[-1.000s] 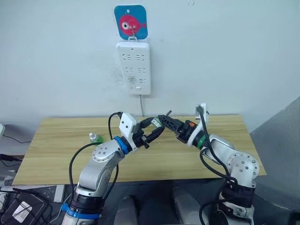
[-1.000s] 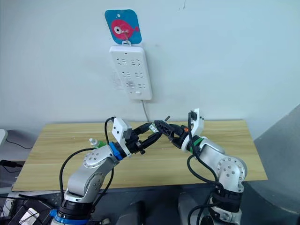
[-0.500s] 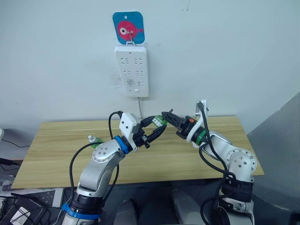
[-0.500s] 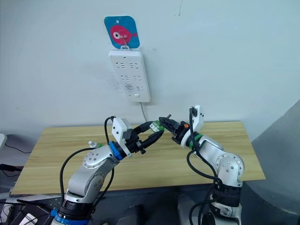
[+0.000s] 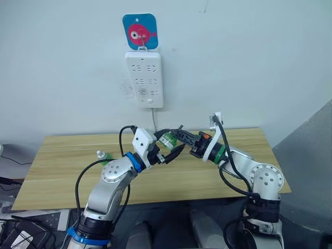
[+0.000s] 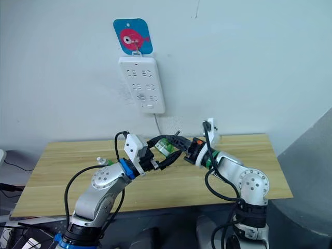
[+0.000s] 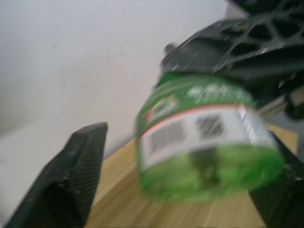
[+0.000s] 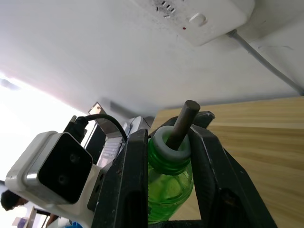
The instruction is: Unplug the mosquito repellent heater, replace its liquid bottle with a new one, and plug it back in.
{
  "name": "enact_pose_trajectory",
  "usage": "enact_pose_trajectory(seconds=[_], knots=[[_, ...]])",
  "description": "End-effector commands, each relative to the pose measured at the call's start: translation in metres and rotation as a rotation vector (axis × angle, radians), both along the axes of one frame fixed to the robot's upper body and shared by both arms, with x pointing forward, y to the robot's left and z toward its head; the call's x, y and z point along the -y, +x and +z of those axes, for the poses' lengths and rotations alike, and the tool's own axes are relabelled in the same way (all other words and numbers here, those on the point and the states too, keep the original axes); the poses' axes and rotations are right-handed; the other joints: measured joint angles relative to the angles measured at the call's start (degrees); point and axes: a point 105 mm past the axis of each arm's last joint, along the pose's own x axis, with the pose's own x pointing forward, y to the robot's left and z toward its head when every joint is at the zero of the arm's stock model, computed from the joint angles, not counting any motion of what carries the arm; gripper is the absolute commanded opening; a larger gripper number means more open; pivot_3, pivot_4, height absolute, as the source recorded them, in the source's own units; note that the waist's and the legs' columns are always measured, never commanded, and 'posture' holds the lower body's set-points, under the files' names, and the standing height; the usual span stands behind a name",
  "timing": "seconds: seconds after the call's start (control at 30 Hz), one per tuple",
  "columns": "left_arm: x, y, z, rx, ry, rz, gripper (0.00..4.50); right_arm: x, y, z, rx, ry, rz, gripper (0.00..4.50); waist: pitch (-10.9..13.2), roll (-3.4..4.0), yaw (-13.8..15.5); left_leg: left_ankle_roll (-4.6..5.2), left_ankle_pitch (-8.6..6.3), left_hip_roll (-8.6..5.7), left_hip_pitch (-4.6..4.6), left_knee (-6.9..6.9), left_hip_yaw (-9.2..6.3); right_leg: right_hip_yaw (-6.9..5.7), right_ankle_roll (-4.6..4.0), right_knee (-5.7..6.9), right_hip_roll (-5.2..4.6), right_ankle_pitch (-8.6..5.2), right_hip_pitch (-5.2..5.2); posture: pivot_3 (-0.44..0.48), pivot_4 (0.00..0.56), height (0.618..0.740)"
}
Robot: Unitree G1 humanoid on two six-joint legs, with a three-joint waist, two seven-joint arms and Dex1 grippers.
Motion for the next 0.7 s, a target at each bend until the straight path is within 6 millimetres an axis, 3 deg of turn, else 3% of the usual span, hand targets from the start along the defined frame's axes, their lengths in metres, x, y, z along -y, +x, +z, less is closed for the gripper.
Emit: enact_pose_trajectory(seconds=[0.03, 0.17, 0.33, 0.57, 0.7], knots=[[-0.021, -0.011, -0.006, -0.033, 0.051, 0.013, 4.5, 0.013, 0.016, -0.009, 0.174, -0.21, -0.109, 0.84, 0.0, 0.0, -0.02, 0.0, 0.0, 0.0, 0.0, 0.0, 0.02, 0.02, 0.08, -0.01, 0.0, -0.05, 0.0, -0.154, 0.146, 0.74], [-0.039, -0.029, -0.019, -0.076, 0.123, 0.037, 4.5, 0.014, 0.045, -0.038, 0.44, -0.524, -0.214, 0.84, 0.01, 0.0, -0.1, 0.0, 0.0, 0.04, 0.11, -0.05, 0.06, 0.02, 0.09, -0.01, 0.01, -0.07, -0.02, -0.132, 0.157, 0.74], [-0.043, -0.045, -0.024, -0.105, 0.147, 0.054, 4.5, 0.017, 0.078, -0.062, 0.622, -0.691, -0.332, 0.84, 0.04, 0.0, 0.32, 0.0, 0.0, 0.03, 0.11, -0.02, 0.14, 0.1, 0.08, -0.02, -0.01, -0.06, 0.0, -0.095, 0.178, 0.74], [-0.042, -0.059, -0.026, -0.126, 0.168, 0.069, 4.5, 0.02, 0.102, -0.099, 0.623, -0.822, -0.34, 0.84, 0.14, 0.0, 2.06, 0.0, 0.0, 0.02, 0.16, -0.07, 0.16, 0.11, -0.17, -0.02, -0.03, 0.09, 0.02, -0.046, 0.205, 0.74], [-0.042, -0.062, -0.027, -0.131, 0.172, 0.078, 4.5, 0.023, 0.105, -0.115, 0.582, -0.845, -0.327, 0.84, 0.21, 0.04, 3.3, 0.0, -0.01, 0.01, 0.16, -0.09, 0.14, 0.1, -0.18, -0.03, -0.03, 0.09, 0.02, -0.033, 0.207, 0.74]])
